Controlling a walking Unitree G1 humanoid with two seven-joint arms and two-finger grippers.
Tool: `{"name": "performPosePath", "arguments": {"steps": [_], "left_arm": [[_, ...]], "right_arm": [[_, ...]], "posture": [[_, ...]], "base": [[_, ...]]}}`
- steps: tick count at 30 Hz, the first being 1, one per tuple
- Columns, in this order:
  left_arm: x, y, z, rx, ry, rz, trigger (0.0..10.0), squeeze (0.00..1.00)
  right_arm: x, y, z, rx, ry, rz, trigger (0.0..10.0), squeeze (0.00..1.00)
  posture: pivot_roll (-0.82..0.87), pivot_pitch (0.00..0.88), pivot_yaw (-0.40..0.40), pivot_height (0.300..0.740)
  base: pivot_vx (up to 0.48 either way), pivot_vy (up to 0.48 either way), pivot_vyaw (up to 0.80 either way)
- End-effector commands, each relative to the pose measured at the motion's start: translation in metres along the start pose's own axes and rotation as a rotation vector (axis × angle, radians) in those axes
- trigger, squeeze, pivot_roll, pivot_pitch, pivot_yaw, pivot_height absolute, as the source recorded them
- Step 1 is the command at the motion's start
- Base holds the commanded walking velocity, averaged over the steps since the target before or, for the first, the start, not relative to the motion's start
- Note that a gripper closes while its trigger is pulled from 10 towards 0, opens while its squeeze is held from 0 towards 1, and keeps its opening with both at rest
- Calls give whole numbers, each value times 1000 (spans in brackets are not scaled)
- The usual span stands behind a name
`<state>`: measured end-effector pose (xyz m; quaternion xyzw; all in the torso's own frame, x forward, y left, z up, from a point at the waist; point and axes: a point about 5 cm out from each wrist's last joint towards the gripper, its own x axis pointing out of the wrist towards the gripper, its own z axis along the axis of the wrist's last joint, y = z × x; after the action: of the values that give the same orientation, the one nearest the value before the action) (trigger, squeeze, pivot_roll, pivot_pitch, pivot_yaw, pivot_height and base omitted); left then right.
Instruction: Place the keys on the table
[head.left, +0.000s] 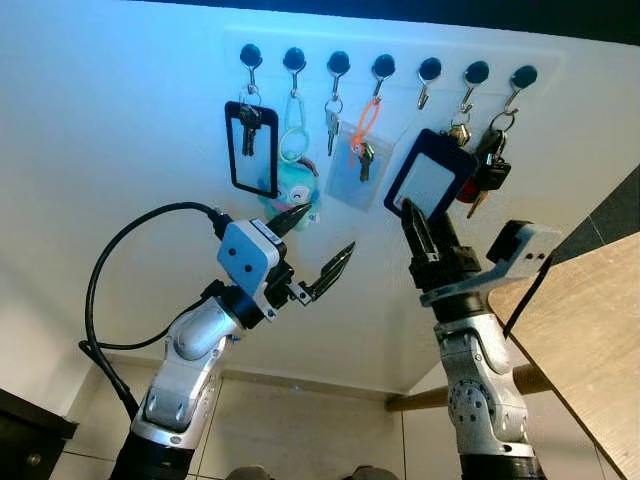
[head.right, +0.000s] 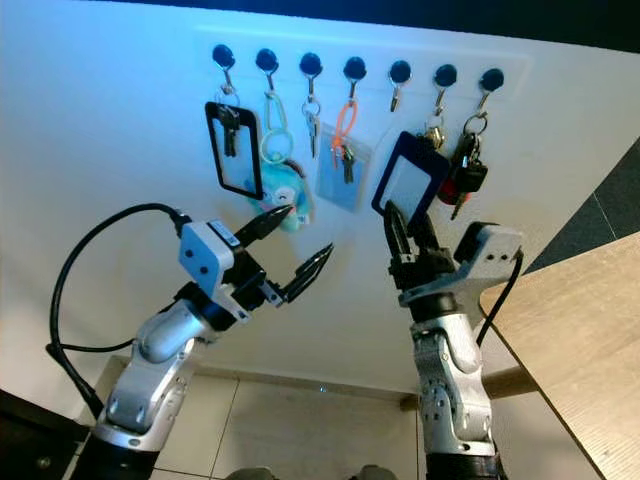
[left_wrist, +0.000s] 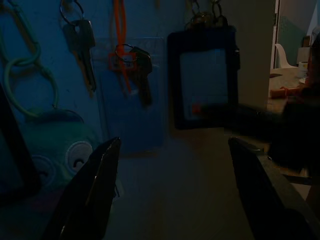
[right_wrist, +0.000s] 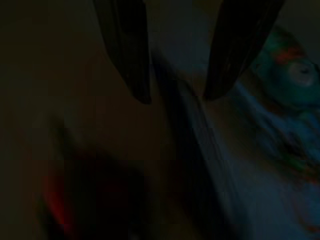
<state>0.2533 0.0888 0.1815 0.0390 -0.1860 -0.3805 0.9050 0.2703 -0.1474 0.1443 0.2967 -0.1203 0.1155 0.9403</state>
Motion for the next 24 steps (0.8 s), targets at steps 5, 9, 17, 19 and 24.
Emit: {"name": "performPosePath", "arguments": {"steps": [5, 9, 17, 19, 24], "left_arm": [[-2, -3, 1, 13, 7, -21, 10000, 0], [-3, -3, 2, 15, 7, -22, 10000, 0], [0, -1, 3, 19, -7, -3, 10000, 0], [1, -2, 3, 19, -8, -2, 10000, 0], [1, -2, 4, 23, -11, -1, 10000, 0]], "right_arm": [[-15, -16, -27, 144, 133, -46, 10000, 0], [-28, -31, -46, 159, 200, -111, 10000, 0], [-14, -12, -49, 392, 168, 21, 10000, 0], [-12, -6, -48, 515, 151, 60, 10000, 0], [-13, 1, -45, 621, 99, 119, 10000, 278]], "posture": [[98, 76, -27, 740], [101, 77, -26, 740], [100, 76, -24, 740], [103, 75, -26, 740], [106, 74, -31, 740]], "base": [[0, 0, 0], [0, 0, 0], [0, 0, 0], [0, 0, 0], [0, 0, 0]]}}
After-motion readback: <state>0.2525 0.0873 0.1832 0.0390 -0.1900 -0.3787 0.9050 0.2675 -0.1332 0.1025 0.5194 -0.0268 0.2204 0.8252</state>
